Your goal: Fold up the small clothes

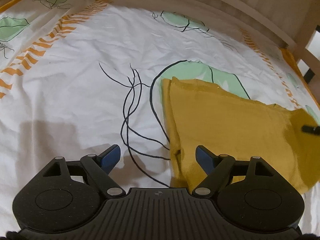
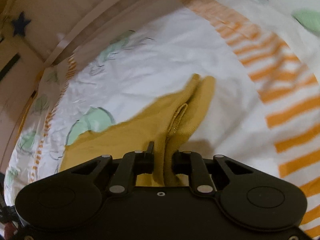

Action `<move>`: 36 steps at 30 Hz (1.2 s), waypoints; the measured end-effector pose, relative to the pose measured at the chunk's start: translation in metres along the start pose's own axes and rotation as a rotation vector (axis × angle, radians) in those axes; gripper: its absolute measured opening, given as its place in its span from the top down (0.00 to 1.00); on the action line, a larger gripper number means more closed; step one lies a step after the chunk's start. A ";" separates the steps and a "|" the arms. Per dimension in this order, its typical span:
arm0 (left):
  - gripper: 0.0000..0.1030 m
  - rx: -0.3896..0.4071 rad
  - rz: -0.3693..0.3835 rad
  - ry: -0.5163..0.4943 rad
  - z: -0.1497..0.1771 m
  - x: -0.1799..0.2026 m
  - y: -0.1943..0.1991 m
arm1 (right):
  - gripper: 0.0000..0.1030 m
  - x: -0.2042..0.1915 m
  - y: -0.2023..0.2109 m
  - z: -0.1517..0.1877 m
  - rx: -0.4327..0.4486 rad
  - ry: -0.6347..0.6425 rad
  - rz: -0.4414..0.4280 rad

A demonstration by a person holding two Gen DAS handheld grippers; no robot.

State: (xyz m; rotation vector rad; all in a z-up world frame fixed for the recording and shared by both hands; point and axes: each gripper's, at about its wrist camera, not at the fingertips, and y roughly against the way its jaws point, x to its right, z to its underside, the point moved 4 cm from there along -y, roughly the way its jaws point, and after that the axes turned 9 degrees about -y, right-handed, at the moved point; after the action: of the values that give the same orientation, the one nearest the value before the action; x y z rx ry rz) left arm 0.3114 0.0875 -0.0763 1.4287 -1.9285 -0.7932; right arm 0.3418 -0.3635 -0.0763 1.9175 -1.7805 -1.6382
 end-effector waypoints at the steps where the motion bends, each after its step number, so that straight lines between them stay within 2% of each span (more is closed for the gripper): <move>1: 0.21 -0.001 -0.002 -0.004 0.000 0.000 0.001 | 0.76 -0.013 0.001 -0.001 0.001 0.025 -0.001; 8: 0.21 0.018 0.007 0.006 -0.003 -0.006 0.010 | 0.76 -0.093 -0.009 0.011 -0.033 0.116 -0.060; 13: 0.21 0.030 0.001 0.029 -0.003 -0.014 0.017 | 0.77 -0.139 -0.034 0.036 -0.070 0.139 -0.120; 17: 0.21 0.033 -0.004 0.053 -0.004 -0.024 0.019 | 0.77 -0.166 -0.062 0.059 -0.106 0.158 -0.120; 26: 0.21 0.027 -0.003 0.083 -0.004 -0.032 0.018 | 0.77 -0.191 -0.105 0.098 -0.131 0.195 -0.060; 29: 0.21 0.025 -0.001 0.086 -0.003 -0.033 0.018 | 0.73 -0.196 -0.112 0.104 -0.121 0.216 -0.030; 30: 0.21 0.025 0.000 0.087 -0.003 -0.033 0.018 | 0.69 -0.197 -0.113 0.106 -0.123 0.214 -0.035; 33: 0.21 0.023 0.001 0.091 -0.003 -0.034 0.017 | 0.67 -0.202 -0.118 0.108 -0.148 0.188 -0.091; 36: 0.21 0.020 0.005 0.095 -0.003 -0.036 0.016 | 0.67 -0.211 -0.111 0.103 -0.148 0.174 -0.201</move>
State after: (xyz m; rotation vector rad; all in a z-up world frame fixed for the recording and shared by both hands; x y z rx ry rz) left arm 0.3125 0.1257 -0.0670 1.4472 -1.8726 -0.6929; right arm 0.3947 -0.1099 -0.0609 2.1533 -1.4036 -1.5526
